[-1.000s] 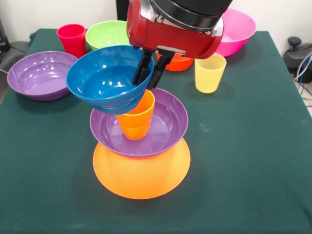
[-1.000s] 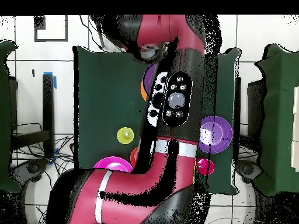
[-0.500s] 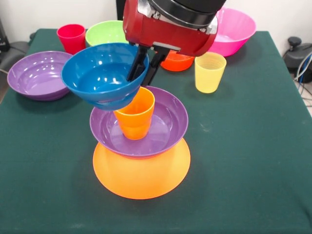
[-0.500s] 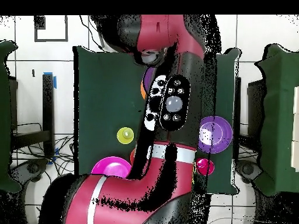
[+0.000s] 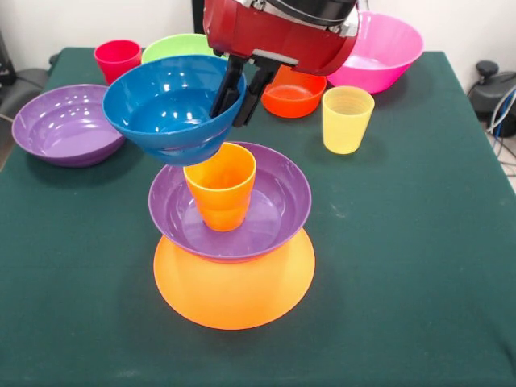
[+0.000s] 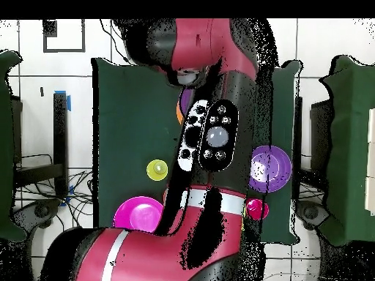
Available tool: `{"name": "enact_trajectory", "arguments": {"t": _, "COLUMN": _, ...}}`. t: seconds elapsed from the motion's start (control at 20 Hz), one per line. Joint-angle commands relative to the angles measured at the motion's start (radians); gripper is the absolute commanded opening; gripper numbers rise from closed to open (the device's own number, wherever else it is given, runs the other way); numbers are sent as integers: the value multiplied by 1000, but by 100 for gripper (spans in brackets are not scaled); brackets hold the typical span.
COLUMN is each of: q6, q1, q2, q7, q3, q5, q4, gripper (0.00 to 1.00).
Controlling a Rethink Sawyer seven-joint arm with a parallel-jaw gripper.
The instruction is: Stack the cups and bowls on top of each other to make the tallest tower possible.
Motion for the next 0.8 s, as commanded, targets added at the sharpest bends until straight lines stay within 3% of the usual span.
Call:
{"name": "enact_trajectory", "arguments": {"t": 0.05, "q6": -115, "q1": 16, "q2": -14, "q7": 210, "q3": 56, "q5": 25, "q4": 206, "gripper": 0}}
{"name": "enact_trajectory", "arguments": {"t": 0.4, "q6": -167, "q1": 9, "q2": -9, "q7": 215, "q3": 68, "q5": 47, "q4": 229, "gripper": 0}}
{"name": "enact_trajectory", "arguments": {"t": 0.8, "q6": -267, "q1": 20, "q2": -58, "q7": 274, "q3": 55, "q5": 71, "q4": 379, "gripper": 0}}
